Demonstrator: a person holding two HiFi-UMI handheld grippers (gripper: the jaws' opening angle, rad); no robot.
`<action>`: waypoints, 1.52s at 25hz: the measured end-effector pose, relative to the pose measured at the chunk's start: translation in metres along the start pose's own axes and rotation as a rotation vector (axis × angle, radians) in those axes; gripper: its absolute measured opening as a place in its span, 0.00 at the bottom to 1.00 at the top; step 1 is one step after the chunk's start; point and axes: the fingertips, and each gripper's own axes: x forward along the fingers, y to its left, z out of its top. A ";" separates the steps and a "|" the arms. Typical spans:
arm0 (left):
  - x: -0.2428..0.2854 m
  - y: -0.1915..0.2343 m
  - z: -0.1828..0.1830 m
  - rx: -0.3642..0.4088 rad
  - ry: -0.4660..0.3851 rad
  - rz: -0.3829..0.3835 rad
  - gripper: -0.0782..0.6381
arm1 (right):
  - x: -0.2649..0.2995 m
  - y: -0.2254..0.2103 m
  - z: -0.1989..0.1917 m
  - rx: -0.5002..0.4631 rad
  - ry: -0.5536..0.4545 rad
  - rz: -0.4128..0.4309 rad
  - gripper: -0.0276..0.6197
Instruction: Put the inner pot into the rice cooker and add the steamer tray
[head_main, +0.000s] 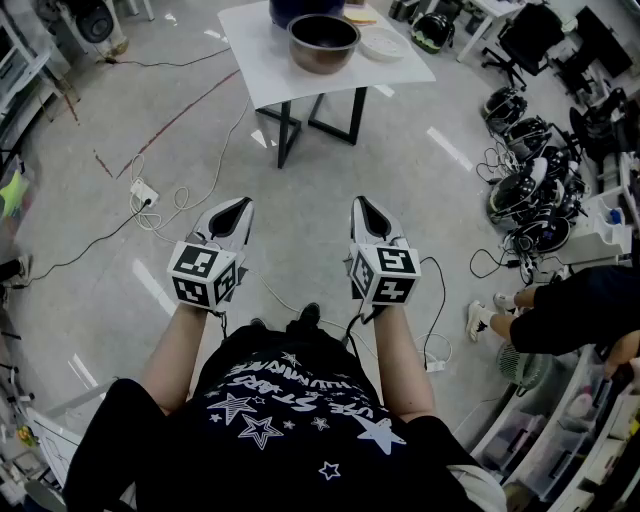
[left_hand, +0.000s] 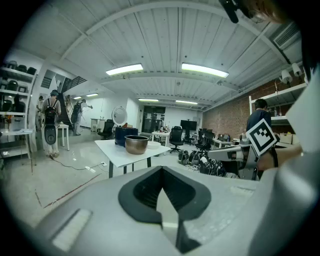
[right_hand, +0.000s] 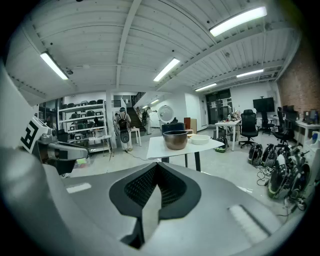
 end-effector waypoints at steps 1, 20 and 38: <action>-0.004 0.003 -0.002 -0.005 -0.001 0.000 0.11 | 0.000 0.003 -0.002 0.004 0.003 -0.001 0.08; -0.045 0.031 0.000 -0.040 -0.054 -0.023 0.11 | -0.004 0.047 0.015 -0.004 -0.017 -0.042 0.08; -0.034 0.078 -0.034 -0.102 0.004 -0.052 0.65 | 0.050 0.052 0.003 0.113 -0.020 -0.031 0.51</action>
